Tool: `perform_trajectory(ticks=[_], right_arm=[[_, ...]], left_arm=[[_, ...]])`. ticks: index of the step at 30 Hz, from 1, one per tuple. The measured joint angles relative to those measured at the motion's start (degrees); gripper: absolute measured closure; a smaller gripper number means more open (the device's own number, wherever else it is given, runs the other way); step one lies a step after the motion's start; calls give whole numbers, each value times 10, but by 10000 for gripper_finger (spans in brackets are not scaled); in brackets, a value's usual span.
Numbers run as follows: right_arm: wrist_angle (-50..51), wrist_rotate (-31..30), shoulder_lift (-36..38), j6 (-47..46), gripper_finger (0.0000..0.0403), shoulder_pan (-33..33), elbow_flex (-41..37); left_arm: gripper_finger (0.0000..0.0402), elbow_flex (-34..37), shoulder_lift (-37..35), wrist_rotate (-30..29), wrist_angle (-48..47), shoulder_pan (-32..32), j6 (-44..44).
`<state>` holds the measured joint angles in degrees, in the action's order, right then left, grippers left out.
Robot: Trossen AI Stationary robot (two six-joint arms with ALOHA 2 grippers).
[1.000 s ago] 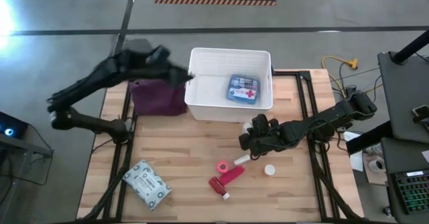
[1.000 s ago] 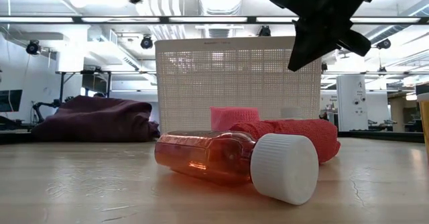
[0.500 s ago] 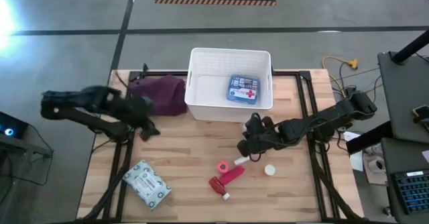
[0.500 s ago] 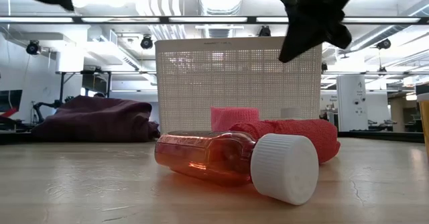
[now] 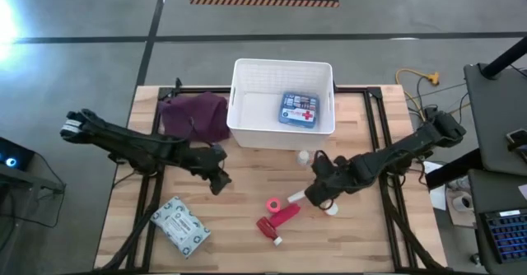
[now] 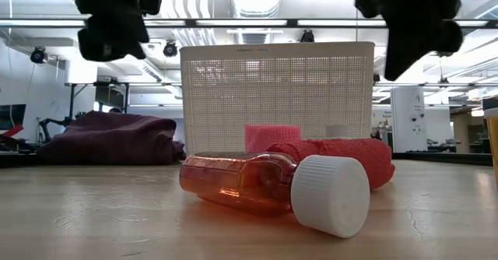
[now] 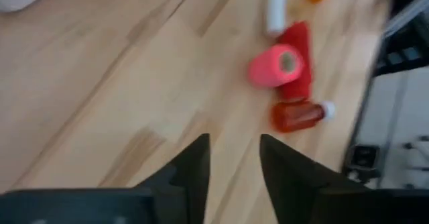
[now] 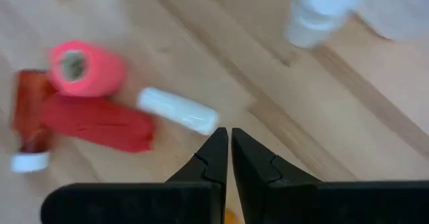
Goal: Pick & place medical supplies in basket/bin
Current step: Put the white medicine bottle into the white bin
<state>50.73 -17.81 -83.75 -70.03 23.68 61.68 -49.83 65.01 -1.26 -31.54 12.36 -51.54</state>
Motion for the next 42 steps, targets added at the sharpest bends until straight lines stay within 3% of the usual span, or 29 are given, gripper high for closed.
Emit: perform_trajectory(ticks=[5, 10, 16, 22, 28, 31, 35, 39, 42], right_arm=[[1, -4, 4, -12, 390, 32, -1], [-19, 9, -5, -24, 390, 32, -1], [-21, 2, -17, -151, 390, 24, -1], [-67, -176, -16, -242, 390, 42, 0], [-92, -151, -43, -240, 390, 23, 1], [-88, -120, -92, -221, 390, 13, 2], [-54, -64, -158, -281, 390, -8, 20], [-50, -112, -204, -286, 390, -9, 62], [11, -118, -238, -336, 383, -20, 102]], left_arm=[[340, 54, 3, -25, 86, 0, 4], [358, 108, 2, -51, 91, 0, 2], [359, 148, -3, -52, 97, 0, 16], [360, 178, -7, -52, 99, 0, 72], [360, 214, -7, -52, 97, -6, 116], [360, 229, -8, -52, 100, -17, 131], [360, 238, -13, -51, 120, -31, 138], [360, 239, -15, -49, 137, -39, 161], [360, 237, -15, -49, 136, -45, 177]])
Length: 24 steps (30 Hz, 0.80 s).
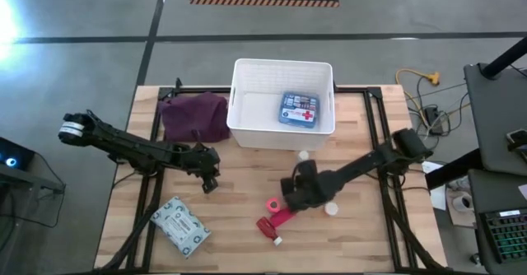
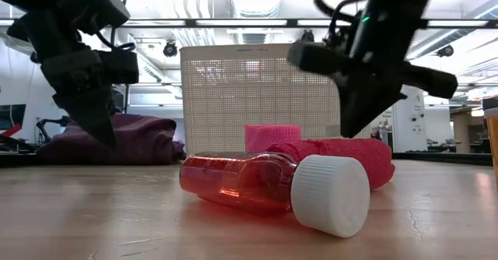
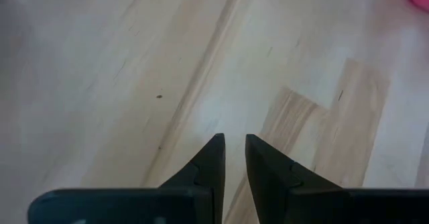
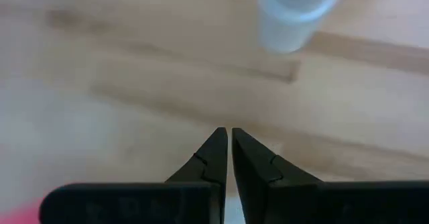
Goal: Pick & place medical supplies in basket/bin
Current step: Put the white medicine bottle into the white bin
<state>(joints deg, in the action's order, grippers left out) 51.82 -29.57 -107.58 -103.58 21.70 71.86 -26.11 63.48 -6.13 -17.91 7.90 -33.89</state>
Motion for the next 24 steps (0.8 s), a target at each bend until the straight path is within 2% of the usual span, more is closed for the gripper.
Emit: perform_trajectory(ticks=[4, 10, 13, 18, 24], right_arm=[[75, 6, -13, -74, 336, -8, 51], [206, 15, -7, -119, 231, -15, 121], [230, 24, -5, -137, 191, -20, 140], [232, 28, -21, -152, 151, -29, 135], [222, 41, -57, -130, 131, -43, 131]], left_arm=[[360, -1, -1, 9, 0, -6, 8], [360, -1, -2, 126, 19, -49, -17], [360, -2, -2, 170, 39, -81, -31], [360, -2, -2, 228, 83, -118, -60], [360, -2, -10, 272, 109, -128, -117]])
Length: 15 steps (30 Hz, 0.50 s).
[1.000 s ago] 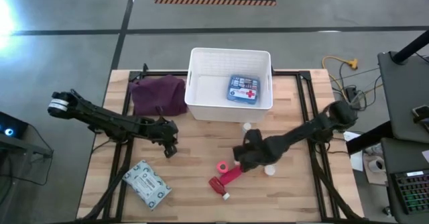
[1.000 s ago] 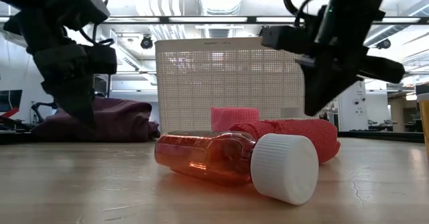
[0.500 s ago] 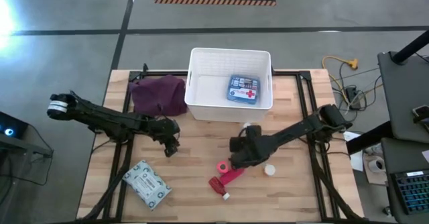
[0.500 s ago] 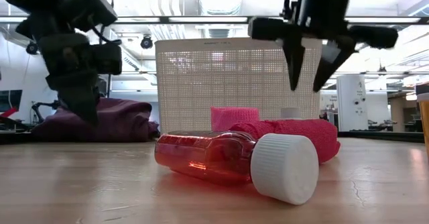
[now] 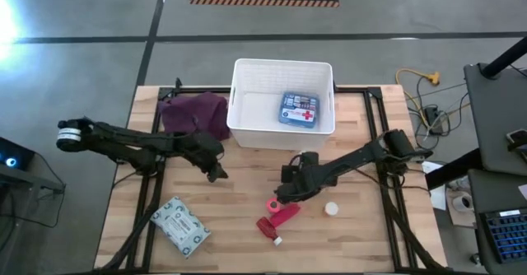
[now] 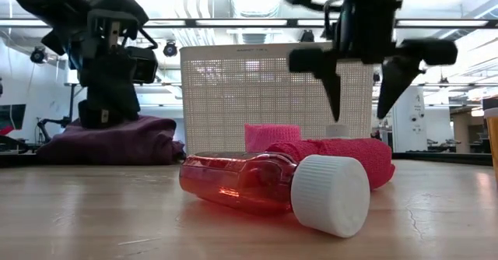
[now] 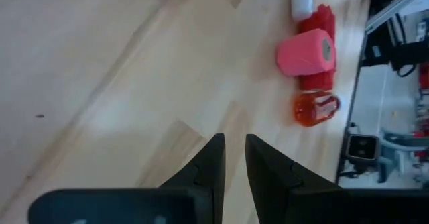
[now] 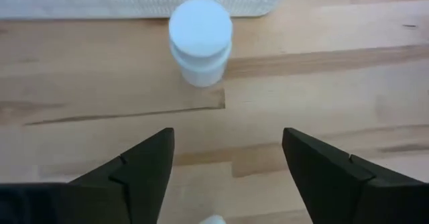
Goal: Pick & place medical supplies in basket/bin
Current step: Put the white medicine bottle into the white bin
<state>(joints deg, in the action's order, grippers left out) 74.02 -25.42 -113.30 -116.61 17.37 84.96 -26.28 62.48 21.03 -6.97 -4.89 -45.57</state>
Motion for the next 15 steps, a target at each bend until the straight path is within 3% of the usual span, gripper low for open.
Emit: perform_trajectory(ticks=[7, 15], right_arm=[[-14, -5, -18, 65, 126, -28, -9], [-44, -71, -11, 94, 126, -38, -27]], left_arm=[[360, 0, -20, 2, 0, 0, -51], [360, -14, -34, 9, -14, 0, -77]])
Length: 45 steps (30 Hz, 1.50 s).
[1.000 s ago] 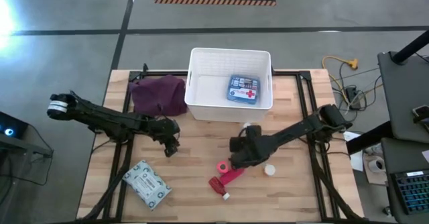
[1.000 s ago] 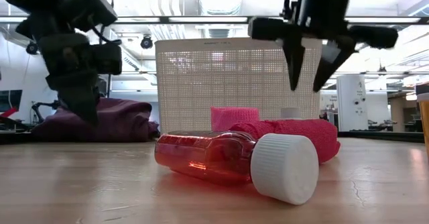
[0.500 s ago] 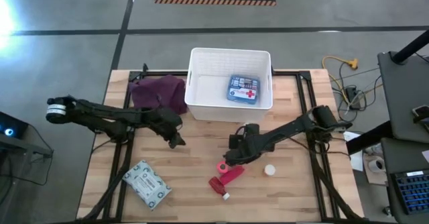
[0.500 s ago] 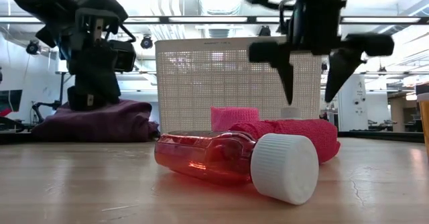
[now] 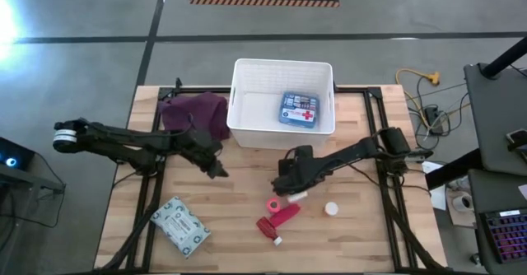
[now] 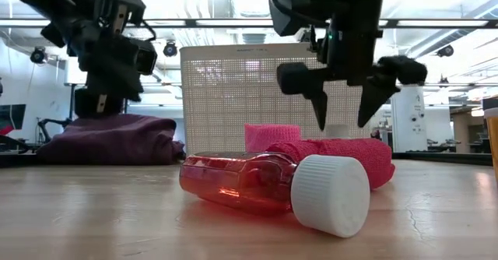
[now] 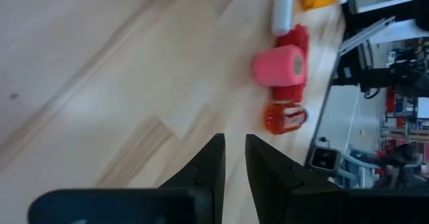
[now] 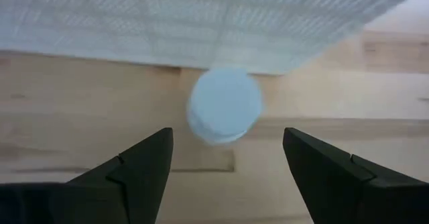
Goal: Pick & place medical supplies in basket/bin
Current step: Put the white medicine bottle into the white bin
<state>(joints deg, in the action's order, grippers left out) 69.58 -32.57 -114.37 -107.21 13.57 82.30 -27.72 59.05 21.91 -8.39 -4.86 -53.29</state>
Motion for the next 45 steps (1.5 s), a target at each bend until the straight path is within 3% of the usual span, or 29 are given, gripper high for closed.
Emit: perform_trajectory(ticks=[12, 19, 33, 38, 45], right_arm=[[-64, -21, 0, -25, 139, -3, -91], [-172, -39, 0, 10, 150, -2, -141], [-200, -91, 0, 21, 196, 0, -204], [-217, -118, 3, 67, 244, 11, -207], [-219, -148, 70, 118, 246, 56, -185]], left_arm=[[360, -56, 2, -25, -11, 0, 19], [360, -61, 4, -29, -34, 0, 20], [360, -61, 4, -30, -34, 0, 15], [360, -61, 4, -61, -34, 0, 15], [360, -60, 4, -116, -34, 1, 28]])
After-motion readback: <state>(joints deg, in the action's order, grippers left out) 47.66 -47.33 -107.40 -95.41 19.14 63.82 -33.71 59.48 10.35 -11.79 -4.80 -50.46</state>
